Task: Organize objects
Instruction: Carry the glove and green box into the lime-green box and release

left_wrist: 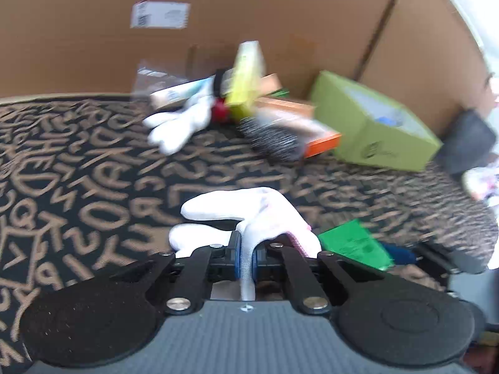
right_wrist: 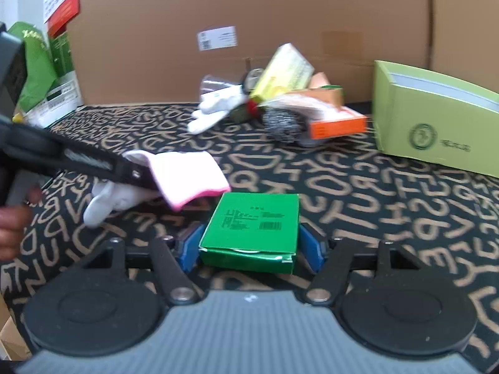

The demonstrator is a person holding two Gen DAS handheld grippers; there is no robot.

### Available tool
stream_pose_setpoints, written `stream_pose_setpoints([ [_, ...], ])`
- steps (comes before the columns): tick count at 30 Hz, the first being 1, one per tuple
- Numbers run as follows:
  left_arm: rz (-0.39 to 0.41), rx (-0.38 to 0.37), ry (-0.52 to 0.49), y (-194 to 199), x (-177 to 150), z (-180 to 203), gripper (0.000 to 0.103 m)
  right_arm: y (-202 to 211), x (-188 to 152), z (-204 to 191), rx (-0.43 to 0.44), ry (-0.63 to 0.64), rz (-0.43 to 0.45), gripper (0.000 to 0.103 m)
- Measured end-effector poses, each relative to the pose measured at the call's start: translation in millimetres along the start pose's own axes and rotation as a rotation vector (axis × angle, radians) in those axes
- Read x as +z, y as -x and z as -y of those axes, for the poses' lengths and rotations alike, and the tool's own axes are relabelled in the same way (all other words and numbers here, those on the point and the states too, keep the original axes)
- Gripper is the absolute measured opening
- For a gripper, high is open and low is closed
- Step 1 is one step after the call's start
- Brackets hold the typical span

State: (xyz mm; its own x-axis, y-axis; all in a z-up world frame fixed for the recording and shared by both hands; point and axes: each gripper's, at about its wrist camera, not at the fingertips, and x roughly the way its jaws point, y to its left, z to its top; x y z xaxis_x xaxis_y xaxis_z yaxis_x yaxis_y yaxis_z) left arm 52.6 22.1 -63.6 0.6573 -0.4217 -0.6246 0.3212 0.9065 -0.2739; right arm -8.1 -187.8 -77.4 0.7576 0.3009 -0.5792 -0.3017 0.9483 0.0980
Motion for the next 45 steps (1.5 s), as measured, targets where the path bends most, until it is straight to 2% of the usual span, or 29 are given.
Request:
stream_pose_setpoints([
  [3,0.035,-0.056,-0.050,6,19,27,0.005,20,5,25,-0.030,-0.038,0.051,0.065],
  [6,0.061,-0.140,-0.088,6,45,56,0.005,42,16,48,-0.097,-0.045,0.121,0.064],
  [9,0.096,-0.189,-0.141,4,74,88,0.005,64,31,73,-0.149,-0.050,0.191,0.062],
  [10,0.108,-0.204,-0.155,3,84,98,0.005,71,36,81,-0.166,-0.048,0.211,0.053],
  [11,0.119,-0.216,-0.166,1,95,108,0.005,78,42,89,-0.176,-0.048,0.233,0.031],
  [12,0.132,-0.224,-0.179,-2,107,119,0.005,84,48,99,-0.194,-0.065,0.256,0.020],
  [13,0.144,-0.231,-0.191,-6,118,128,0.005,88,54,109,-0.209,-0.079,0.278,0.019],
  [15,0.149,-0.243,-0.196,-19,137,146,0.005,88,64,123,-0.259,-0.063,0.284,0.019],
  [16,0.143,-0.237,-0.184,-27,143,151,0.005,83,66,129,-0.272,-0.047,0.254,0.019],
  [18,0.132,-0.243,-0.163,-36,144,155,0.005,78,55,135,-0.273,-0.084,0.234,0.022],
  [19,0.125,-0.258,-0.162,-40,141,154,0.005,74,45,135,-0.253,-0.083,0.220,0.033],
  [20,0.113,-0.260,-0.162,-44,136,153,0.005,69,34,135,-0.238,-0.082,0.192,0.050],
  [21,0.099,-0.248,-0.165,-49,133,152,0.005,62,24,135,-0.239,-0.083,0.170,0.081],
  [22,0.086,-0.234,-0.173,-54,131,152,0.005,56,15,134,-0.248,-0.074,0.158,0.089],
  [25,0.075,-0.212,-0.204,-62,131,155,0.005,35,5,135,-0.306,-0.035,0.101,0.090],
  [27,0.087,-0.221,-0.202,-63,137,156,0.005,23,7,143,-0.326,-0.052,0.081,0.090],
  [29,0.101,-0.224,-0.199,-63,143,157,0.005,19,12,148,-0.292,-0.121,0.069,0.091],
  [30,0.106,-0.224,-0.201,-63,144,158,0.005,17,15,148,-0.247,-0.142,0.075,0.091],
  [32,0.111,-0.223,-0.197,-63,146,157,0.005,17,15,142,-0.174,-0.124,0.092,0.094],
  [34,0.104,-0.219,-0.187,-66,147,155,0.005,7,16,129,-0.171,-0.071,0.088,0.096],
  [37,0.079,-0.206,-0.180,-74,146,153,0.005,-19,21,116,-0.230,-0.033,0.026,0.095],
  [38,0.074,-0.205,-0.179,-75,146,153,0.005,-25,21,115,-0.234,-0.032,-0.013,0.092],
  [39,0.070,-0.207,-0.179,-76,146,153,0.005,-30,21,116,-0.240,-0.033,-0.039,0.076],
  [40,0.069,-0.212,-0.178,-76,147,153,0.005,-26,19,117,-0.241,-0.042,-0.030,0.062],
  [45,0.082,-0.249,-0.171,-80,162,165,0.005,-4,15,126,-0.193,-0.080,-0.007,0.061],
])
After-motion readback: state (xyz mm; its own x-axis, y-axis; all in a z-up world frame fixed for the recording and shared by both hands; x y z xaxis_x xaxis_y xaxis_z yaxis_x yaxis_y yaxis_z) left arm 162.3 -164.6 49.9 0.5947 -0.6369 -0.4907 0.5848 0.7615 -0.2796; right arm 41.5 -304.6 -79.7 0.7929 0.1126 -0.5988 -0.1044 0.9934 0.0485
